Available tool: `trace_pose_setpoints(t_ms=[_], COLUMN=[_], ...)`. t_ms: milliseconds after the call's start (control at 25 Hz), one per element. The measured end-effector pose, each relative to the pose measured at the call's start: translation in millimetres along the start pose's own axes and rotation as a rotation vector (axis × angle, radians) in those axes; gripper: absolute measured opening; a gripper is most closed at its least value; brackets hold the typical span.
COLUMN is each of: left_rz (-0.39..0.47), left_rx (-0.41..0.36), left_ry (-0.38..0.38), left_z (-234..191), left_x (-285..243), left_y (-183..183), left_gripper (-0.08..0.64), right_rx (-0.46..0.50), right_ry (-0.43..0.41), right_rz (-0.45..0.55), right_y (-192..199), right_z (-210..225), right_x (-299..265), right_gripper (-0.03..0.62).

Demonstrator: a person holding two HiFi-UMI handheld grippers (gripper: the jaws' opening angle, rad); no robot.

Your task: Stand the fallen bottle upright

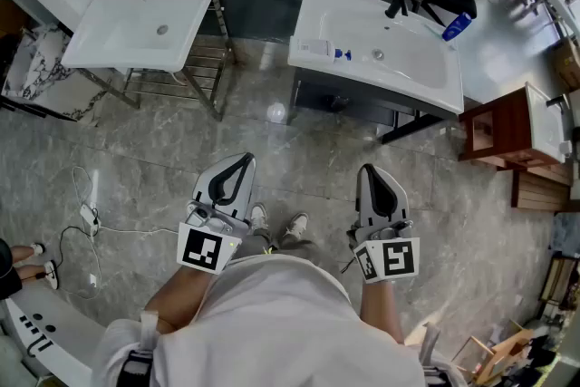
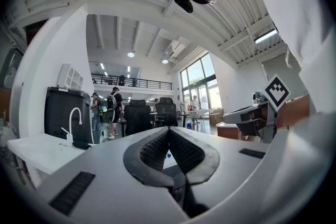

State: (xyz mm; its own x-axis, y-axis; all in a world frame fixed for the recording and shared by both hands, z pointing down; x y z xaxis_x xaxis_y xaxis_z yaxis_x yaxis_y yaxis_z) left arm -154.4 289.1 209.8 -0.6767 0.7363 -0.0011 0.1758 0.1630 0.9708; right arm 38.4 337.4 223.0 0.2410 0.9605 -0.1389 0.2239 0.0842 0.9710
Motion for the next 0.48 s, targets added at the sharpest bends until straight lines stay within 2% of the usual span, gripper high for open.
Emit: trace_pose_setpoints(t_ms=[360, 480], left_rz=[0.009, 0.013], left_rx=[-0.011, -0.015], left_ry=[-0.014, -0.027], left_z=[7, 21], left_x=[8, 6], left_y=[-1, 2], left_gripper=[0.018, 0.018], right_rx=[0.012, -0.026], right_ry=[-0.024, -0.045], right_rz=[0.014, 0.039], right_y=[-1, 4], right_z=[1, 11], right_x=[1, 11], right_gripper=[0.037, 0.038])
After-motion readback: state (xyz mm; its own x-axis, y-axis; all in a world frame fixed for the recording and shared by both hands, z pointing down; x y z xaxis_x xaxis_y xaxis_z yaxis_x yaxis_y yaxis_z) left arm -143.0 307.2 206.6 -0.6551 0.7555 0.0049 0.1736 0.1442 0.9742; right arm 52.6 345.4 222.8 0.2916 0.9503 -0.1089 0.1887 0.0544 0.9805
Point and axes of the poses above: the fingertips, and each gripper's own axes: x backward along the fingers, z to its right, y out of its underside, the point moved 1 cm from there along x, backward along the fingers, and after that the axes turned 14 degrees about x, right-handed, at the moved point
